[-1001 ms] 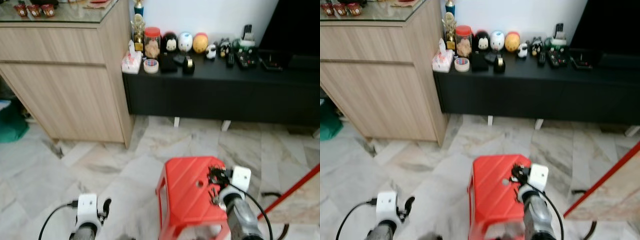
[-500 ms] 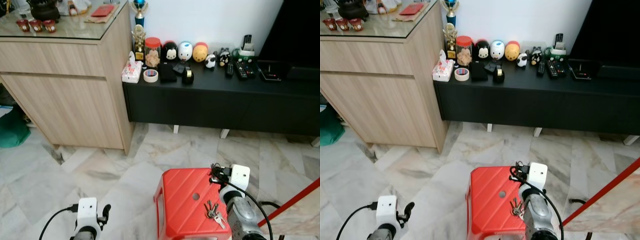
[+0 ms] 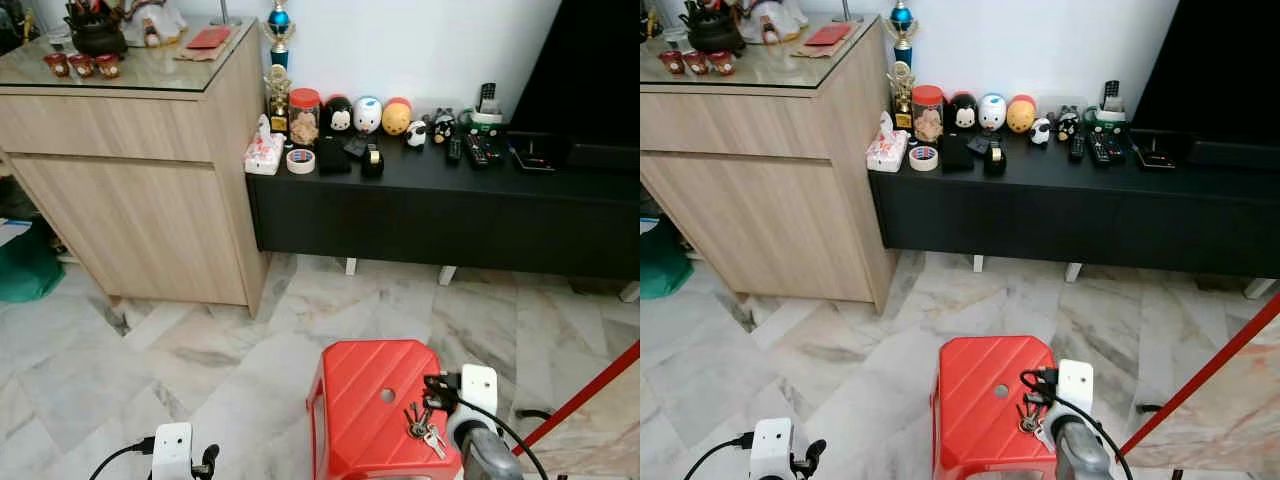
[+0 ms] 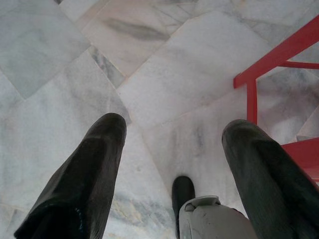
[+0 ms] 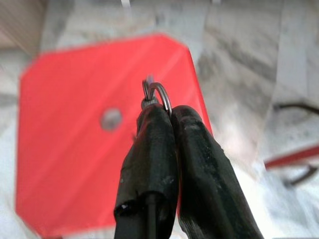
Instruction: Hang keys on a hook
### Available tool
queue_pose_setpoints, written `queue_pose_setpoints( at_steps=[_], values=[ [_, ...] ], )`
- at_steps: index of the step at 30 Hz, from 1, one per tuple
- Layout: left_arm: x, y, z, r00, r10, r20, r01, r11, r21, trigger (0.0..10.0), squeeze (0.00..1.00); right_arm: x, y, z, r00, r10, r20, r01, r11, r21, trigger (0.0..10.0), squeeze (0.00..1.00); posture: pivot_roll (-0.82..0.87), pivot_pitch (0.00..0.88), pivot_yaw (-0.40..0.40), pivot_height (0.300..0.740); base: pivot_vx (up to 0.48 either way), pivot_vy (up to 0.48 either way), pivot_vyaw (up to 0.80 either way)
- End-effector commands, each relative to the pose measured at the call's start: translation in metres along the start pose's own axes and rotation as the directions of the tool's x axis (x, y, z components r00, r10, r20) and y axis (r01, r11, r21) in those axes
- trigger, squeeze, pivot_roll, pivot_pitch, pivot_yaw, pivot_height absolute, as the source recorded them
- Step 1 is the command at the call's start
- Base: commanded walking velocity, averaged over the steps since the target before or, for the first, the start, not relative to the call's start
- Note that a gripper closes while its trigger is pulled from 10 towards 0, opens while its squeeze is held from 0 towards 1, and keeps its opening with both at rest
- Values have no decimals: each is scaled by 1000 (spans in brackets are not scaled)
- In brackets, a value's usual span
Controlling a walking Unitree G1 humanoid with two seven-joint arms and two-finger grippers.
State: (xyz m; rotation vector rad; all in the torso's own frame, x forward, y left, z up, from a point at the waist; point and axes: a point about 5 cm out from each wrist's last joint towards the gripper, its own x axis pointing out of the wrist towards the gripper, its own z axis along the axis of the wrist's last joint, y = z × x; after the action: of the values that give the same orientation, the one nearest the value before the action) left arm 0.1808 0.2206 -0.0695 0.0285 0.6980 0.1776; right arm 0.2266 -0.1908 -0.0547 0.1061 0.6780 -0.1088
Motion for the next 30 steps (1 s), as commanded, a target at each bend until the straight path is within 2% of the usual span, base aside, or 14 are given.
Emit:
queue_pose_setpoints(
  at_steps=[1,5,6,8,13,24,26,30],
  values=[
    [-2,1,-6,999,11,-32,-11,1000,-11,10000,0,-3,-6,-10,999,-18,-49,17,1000,-25,10000,0,25,6,-41,740,0,0,0],
    [-2,1,-7,999,11,-38,-12,1000,-14,10000,0,-5,-9,-16,997,-26,-74,24,999,-32,10000,0,23,9,-36,740,0,0,0],
    [-2,0,-8,999,8,-41,-9,1000,-17,10000,0,-9,-15,-24,994,-46,-103,43,999,-29,10000,0,19,8,-33,740,0,0,0],
    [-2,0,-8,999,8,-41,-9,1000,-17,10000,0,-9,-15,-24,994,-46,-103,43,999,-29,10000,0,19,8,-33,740,0,0,0],
    [-3,-3,-11,999,0,-53,-1,1000,-25,10000,0,-16,-28,-38,985,-77,-155,79,997,2,10000,0,19,5,-33,740,0,0,0],
    [-4,-2,-13,998,-3,-62,1,1000,-30,10000,0,-14,-28,-34,985,-75,-157,81,996,30,10000,0,22,0,-29,740,0,0,0],
    [-4,-1,-13,998,-2,-63,0,1000,-31,10000,0,-12,-22,-34,985,-71,-156,78,996,40,10000,0,23,0,-29,740,0,0,0],
    [-4,-1,-14,998,-2,-64,0,1000,-31,10000,0,-12,-19,-35,985,-69,-160,77,996,43,10000,0,23,0,-29,740,0,0,0]
  ],
)
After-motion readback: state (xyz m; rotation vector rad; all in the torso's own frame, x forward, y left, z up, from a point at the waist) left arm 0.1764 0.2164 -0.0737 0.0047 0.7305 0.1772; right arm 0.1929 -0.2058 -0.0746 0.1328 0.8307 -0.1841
